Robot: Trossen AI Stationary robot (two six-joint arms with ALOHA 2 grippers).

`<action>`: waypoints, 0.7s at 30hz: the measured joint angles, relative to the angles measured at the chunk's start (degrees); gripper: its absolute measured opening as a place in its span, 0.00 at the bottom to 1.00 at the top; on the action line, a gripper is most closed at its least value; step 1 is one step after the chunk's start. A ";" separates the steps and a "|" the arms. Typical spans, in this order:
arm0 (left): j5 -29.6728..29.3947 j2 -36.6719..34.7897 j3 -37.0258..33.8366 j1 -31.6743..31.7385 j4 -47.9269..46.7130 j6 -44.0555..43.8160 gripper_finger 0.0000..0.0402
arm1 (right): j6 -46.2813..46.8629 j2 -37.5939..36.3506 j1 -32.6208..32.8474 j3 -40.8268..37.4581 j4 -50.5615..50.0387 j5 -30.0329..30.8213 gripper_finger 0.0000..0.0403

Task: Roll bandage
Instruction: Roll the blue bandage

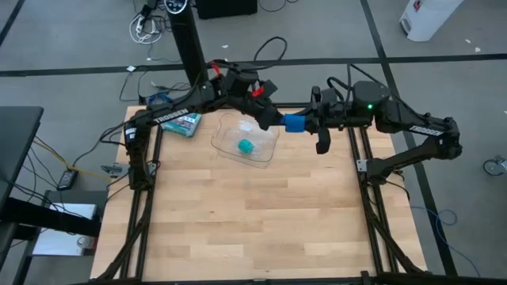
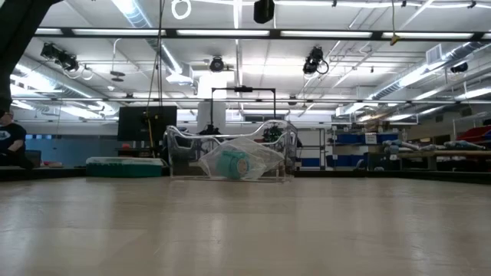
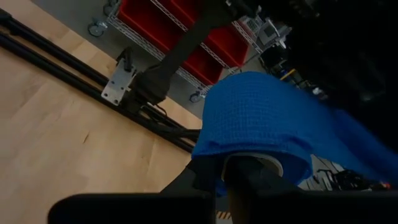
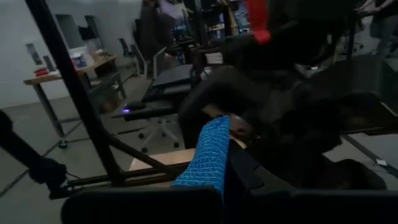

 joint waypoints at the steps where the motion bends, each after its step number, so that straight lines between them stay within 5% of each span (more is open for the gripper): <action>1: 0.45 -0.05 0.00 0.18 -0.02 -0.11 0.06 | -0.06 -0.06 0.41 0.00 0.06 -0.05 0.00; 7: 1.48 -0.16 0.00 0.75 2.46 -1.82 0.06 | -0.94 0.09 1.38 0.02 -3.91 0.05 0.08; 21: 1.82 -0.12 -0.02 1.66 3.00 -2.88 0.06 | -0.86 0.07 2.36 0.13 -6.16 0.34 0.52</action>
